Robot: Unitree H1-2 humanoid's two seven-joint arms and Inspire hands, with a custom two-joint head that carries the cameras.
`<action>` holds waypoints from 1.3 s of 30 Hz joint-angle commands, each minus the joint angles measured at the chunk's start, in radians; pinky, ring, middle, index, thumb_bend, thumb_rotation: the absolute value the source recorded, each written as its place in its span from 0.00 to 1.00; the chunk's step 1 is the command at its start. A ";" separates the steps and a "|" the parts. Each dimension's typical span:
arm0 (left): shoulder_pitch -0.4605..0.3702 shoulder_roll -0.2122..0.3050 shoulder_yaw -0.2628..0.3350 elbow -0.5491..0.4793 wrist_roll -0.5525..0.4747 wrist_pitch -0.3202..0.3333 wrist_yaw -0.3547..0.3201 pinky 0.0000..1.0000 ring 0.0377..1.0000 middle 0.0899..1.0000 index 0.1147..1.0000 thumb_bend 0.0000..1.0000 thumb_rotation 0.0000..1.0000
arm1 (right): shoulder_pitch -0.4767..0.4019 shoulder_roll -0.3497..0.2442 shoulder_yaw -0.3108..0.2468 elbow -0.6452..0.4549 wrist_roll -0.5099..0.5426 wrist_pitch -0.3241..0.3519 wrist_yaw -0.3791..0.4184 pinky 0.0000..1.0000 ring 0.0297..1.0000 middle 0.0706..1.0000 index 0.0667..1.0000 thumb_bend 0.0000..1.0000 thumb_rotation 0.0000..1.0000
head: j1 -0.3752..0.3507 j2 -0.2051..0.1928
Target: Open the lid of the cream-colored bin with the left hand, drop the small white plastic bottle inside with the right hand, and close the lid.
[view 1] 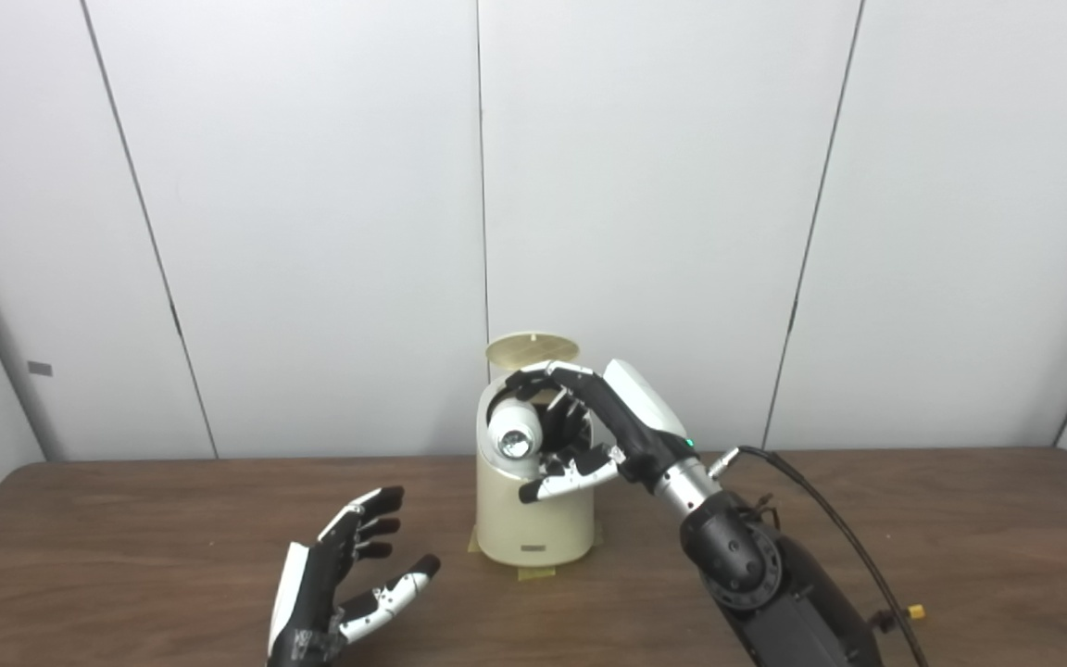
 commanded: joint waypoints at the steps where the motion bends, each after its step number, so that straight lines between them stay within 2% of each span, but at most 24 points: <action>1: 0.007 -0.006 -0.006 0.006 0.012 -0.033 0.005 0.72 0.76 0.80 0.79 0.64 0.15 | -0.045 -0.005 -0.005 -0.060 -0.010 0.061 0.029 0.43 0.57 0.69 0.74 0.79 0.19 | -0.001 0.000; 3: 0.007 -0.006 -0.006 0.008 0.011 -0.033 0.004 0.71 0.76 0.80 0.79 0.64 0.14 | -0.055 -0.022 0.019 -0.097 -0.045 0.164 0.102 0.49 0.62 0.69 0.76 0.77 0.29 | -0.003 0.000; 4: 0.007 -0.006 -0.006 0.008 0.011 -0.032 0.004 0.70 0.76 0.79 0.79 0.64 0.14 | -0.059 -0.029 0.028 -0.112 -0.058 0.202 0.130 0.53 0.64 0.69 0.77 0.76 0.37 | -0.003 0.000; 5: 0.007 -0.006 -0.007 0.009 0.011 -0.033 0.004 0.70 0.75 0.79 0.79 0.64 0.14 | -0.068 -0.039 0.044 -0.135 -0.077 0.267 0.180 0.54 0.65 0.69 0.77 0.76 0.40 | -0.003 0.000; 6: 0.006 -0.006 -0.006 0.012 0.010 -0.035 0.004 0.69 0.75 0.79 0.79 0.64 0.14 | -0.077 -0.047 0.058 -0.153 -0.091 0.320 0.225 0.53 0.65 0.69 0.77 0.77 0.48 | -0.004 0.000; 7: 0.006 -0.006 -0.006 0.013 0.009 -0.035 0.004 0.70 0.76 0.79 0.79 0.64 0.14 | -0.084 -0.053 0.068 -0.166 -0.098 0.356 0.255 0.52 0.65 0.70 0.77 0.79 0.55 | -0.003 0.000; 8: 0.004 -0.005 -0.007 0.017 0.011 -0.041 0.005 0.70 0.76 0.79 0.79 0.64 0.13 | -0.091 -0.060 0.082 -0.179 -0.111 0.394 0.286 0.52 0.65 0.70 0.77 0.79 0.58 | -0.003 0.000; 10: 0.003 -0.004 -0.007 0.020 0.012 -0.045 0.006 0.70 0.75 0.79 0.79 0.64 0.14 | -0.099 -0.069 0.099 -0.194 -0.124 0.431 0.317 0.51 0.65 0.70 0.77 0.82 0.67 | -0.003 0.000; 14: 0.003 -0.004 -0.007 0.020 0.004 -0.045 0.000 0.69 0.75 0.79 0.79 0.63 0.13 | -0.106 -0.073 0.116 -0.207 -0.125 0.463 0.350 0.49 0.60 0.66 0.77 0.83 0.71 | -0.003 0.000; 20: 0.008 -0.005 -0.009 0.007 0.009 -0.033 -0.001 0.68 0.74 0.78 0.79 0.64 0.15 | -0.102 -0.076 0.117 -0.216 -0.112 0.455 0.354 0.50 0.61 0.66 0.76 0.81 0.69 | -0.003 0.004; 28: 0.008 -0.003 -0.011 0.012 0.007 -0.036 -0.007 0.68 0.75 0.79 0.79 0.63 0.13 | -0.079 -0.060 0.088 -0.230 -0.095 0.406 0.283 0.51 0.64 0.69 0.75 0.78 0.61 | -0.003 0.004; 30: 0.008 -0.003 -0.011 0.015 0.007 -0.041 -0.006 0.67 0.74 0.79 0.79 0.63 0.12 | -0.067 -0.045 0.063 -0.235 -0.075 0.373 0.234 0.53 0.66 0.71 0.76 0.78 0.50 | -0.002 0.004; 33: 0.009 -0.002 -0.010 0.014 0.007 -0.041 -0.006 0.65 0.74 0.78 0.79 0.64 0.13 | -0.054 -0.016 0.020 -0.242 -0.067 0.303 0.119 0.58 0.72 0.78 0.79 0.81 0.35 | -0.002 0.005; 36: 0.011 -0.001 -0.010 0.009 0.009 -0.032 -0.007 0.65 0.74 0.78 0.79 0.64 0.14 | -0.058 0.000 -0.007 -0.247 -0.060 0.262 0.059 0.65 0.77 0.82 0.81 0.83 0.26 | -0.005 0.006; 39: 0.010 0.002 -0.012 0.013 0.011 -0.040 -0.007 0.65 0.74 0.78 0.79 0.64 0.14 | -0.075 -0.002 -0.015 -0.224 -0.054 0.210 0.032 0.70 0.80 0.83 0.81 0.84 0.22 | -0.006 0.006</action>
